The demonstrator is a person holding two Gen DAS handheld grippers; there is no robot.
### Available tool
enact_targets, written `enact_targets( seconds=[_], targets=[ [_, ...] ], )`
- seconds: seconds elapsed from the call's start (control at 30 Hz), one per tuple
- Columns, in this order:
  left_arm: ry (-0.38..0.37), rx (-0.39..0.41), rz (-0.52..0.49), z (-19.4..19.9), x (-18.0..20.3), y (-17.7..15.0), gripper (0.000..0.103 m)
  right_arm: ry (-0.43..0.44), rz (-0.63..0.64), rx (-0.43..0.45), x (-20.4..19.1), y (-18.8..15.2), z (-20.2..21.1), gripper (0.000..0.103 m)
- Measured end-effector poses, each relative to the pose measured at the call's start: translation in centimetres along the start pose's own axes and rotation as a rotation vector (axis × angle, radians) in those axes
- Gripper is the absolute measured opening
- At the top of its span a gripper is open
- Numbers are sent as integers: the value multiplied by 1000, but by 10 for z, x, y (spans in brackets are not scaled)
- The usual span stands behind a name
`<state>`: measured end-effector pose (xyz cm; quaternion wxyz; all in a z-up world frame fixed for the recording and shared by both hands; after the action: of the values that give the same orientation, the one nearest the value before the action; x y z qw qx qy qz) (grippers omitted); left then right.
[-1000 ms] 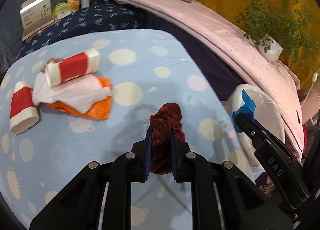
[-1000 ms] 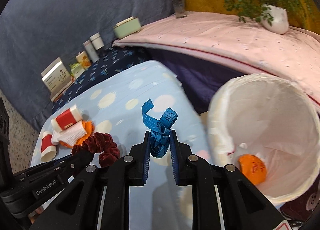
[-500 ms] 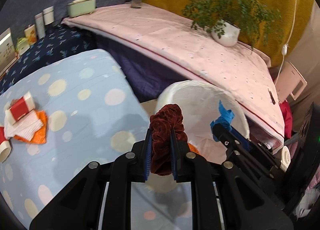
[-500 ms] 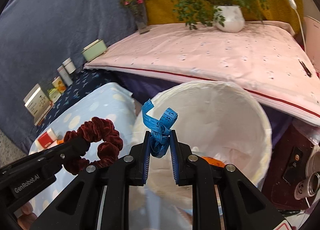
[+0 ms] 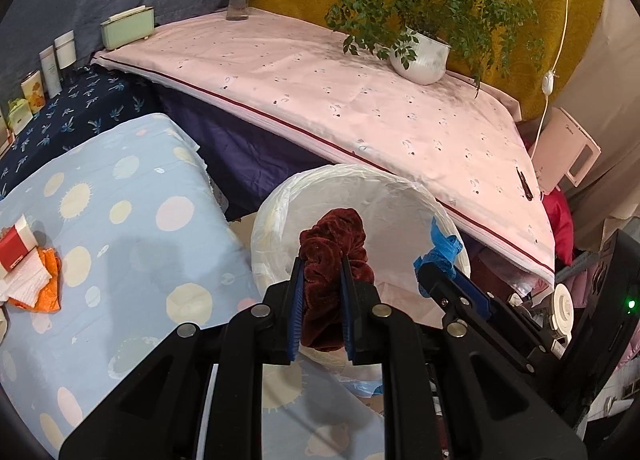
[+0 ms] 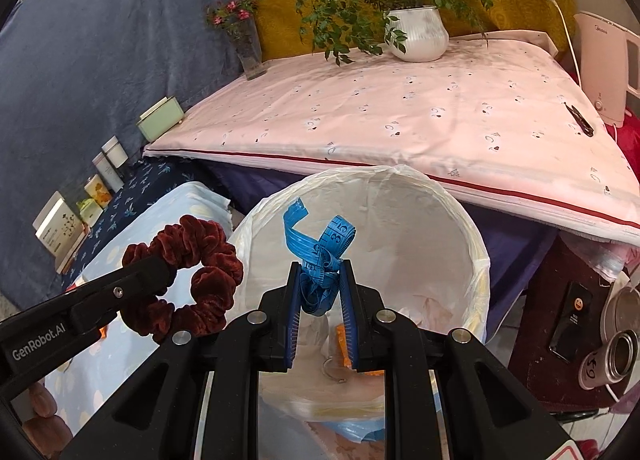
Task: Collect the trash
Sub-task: 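Carry the scrunchie and tape measure with both tools over the bin, then open both tools to drop the scrunchie and tape measure into the bin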
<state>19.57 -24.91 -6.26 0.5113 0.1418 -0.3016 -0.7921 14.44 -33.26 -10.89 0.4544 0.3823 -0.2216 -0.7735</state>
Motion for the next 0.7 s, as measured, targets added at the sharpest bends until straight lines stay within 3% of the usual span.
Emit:
enact_targets(
  seconds=[0.33, 0.37, 0.4, 0.43, 0.47, 0.7],
  targets=[
    [-26, -26, -4, -9, 5, -2, 19, -5, -13, 0, 4, 0, 0, 21],
    [-34, -33, 0, -10, 6, -3, 23, -8, -19, 5, 5, 1, 1, 25],
    [-28, -41, 3, -11, 5, -4, 39, -8, -26, 7, 5, 2, 1, 36],
    [-22, -44, 10, -11, 3, -4, 48, -9, -32, 14, 6, 3, 2, 43],
    [-15, -31, 27, -10, 0, -3, 59, -19, -35, 19, 7, 3, 3, 45],
    [5, -23, 38, -7, -10, -2, 59, -17, -27, 24, 4, 5, 6, 48]
  ],
)
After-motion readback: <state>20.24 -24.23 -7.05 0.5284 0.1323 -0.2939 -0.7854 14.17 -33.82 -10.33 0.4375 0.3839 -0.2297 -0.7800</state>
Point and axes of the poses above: each gripper's, at about its wrist camera, not at the fingertips, and z roughly against the way its jaws point, x to its right, y to its top, the point moved 9 cm from there along -z, roughly the way its jaws point, and after that the axes turned 9 degrees about y, right-handed, at the moved point
